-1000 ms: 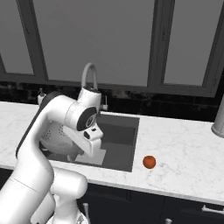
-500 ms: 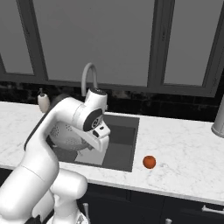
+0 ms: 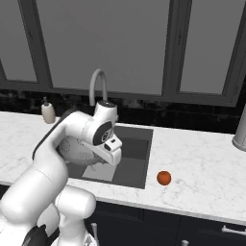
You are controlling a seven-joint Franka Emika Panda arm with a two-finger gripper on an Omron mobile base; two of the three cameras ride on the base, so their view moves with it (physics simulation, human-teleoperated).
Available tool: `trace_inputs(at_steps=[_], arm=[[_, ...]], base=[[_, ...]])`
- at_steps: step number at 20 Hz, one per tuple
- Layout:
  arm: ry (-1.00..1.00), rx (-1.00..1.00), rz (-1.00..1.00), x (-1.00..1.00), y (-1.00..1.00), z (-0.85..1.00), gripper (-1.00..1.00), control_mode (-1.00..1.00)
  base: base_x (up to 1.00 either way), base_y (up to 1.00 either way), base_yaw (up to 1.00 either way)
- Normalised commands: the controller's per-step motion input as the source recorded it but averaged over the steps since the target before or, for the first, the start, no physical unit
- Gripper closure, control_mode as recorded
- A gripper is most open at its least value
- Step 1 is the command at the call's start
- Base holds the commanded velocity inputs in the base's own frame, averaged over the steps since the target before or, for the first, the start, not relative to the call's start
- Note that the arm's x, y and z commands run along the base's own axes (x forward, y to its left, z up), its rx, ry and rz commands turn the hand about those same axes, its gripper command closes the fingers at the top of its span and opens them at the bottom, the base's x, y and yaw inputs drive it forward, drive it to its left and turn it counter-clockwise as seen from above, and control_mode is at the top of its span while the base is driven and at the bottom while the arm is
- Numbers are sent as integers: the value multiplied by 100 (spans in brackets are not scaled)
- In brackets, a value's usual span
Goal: Put the colander in the sink, put the orange in the colander, and turn on the sink faucet and pour water over the colander.
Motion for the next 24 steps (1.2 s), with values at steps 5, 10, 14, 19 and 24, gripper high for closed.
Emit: trace_inputs(at_steps=[5,10,14,19,24], arm=[[0,0,8,26,-2,-34,100,-100],[0,0,10,26,-2,-27,100,-100],[0,0,5,27,-1,-25,100,-100],[0,0,1,5,0,-26,100,-100],[0,0,0,2,0,-24,100,-100]], base=[[0,0,0],[0,0,0],[0,0,0],[0,0,0],[0,0,0]])
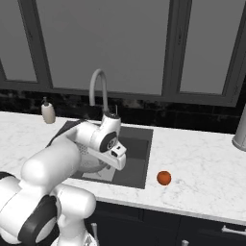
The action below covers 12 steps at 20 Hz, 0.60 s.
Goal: Put the colander in the sink, put the orange in the colander, and turn on the sink faucet and pour water over the colander.
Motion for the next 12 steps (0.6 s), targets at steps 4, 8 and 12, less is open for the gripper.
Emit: trace_inputs(at_steps=[4,8,12], arm=[[0,0,0,29,0,-17,100,-100],[0,0,-1,32,0,-14,100,-100],[0,0,-1,15,3,-23,100,-100]], base=[[0,0,0],[0,0,0],[0,0,0]])
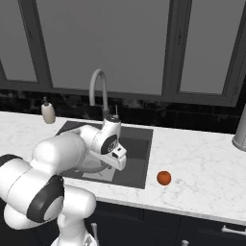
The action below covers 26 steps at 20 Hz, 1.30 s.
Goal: Put the colander in the sink, put the orange in the colander, and turn on the sink faucet and pour water over the colander.
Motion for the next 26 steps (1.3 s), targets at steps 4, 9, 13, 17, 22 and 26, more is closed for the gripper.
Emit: trace_inputs(at_steps=[4,9,13,17,22,26], arm=[[0,0,0,6,4,-27,100,-100],[0,-4,0,18,2,-30,100,-100],[0,-7,0,25,1,-29,100,-100],[0,-7,0,32,1,-31,100,-100],[-2,-7,0,8,0,-30,100,-100],[-1,-3,0,0,0,-27,100,-100]], base=[[0,0,0],[0,0,0],[0,0,0],[0,0,0],[0,0,0],[0,0,0]])
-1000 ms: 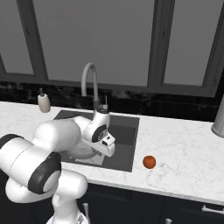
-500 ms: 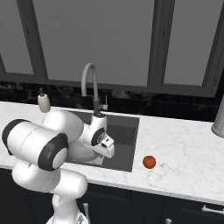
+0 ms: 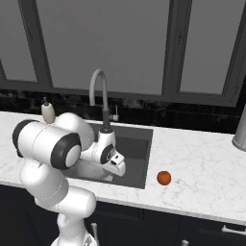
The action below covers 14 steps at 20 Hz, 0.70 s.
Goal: Put the colander in the sink, put the orange in the colander, and turn on the sink faucet and pour water over the colander.
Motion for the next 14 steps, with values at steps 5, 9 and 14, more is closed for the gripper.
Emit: trace_inputs(at_steps=[5,9,14], arm=[[0,0,-1,7,2,-20,100,-100],[0,0,-4,0,8,-21,100,-100],[0,0,-4,5,5,-16,100,-100]], base=[[0,0,0],[0,0,0],[0,0,0]])
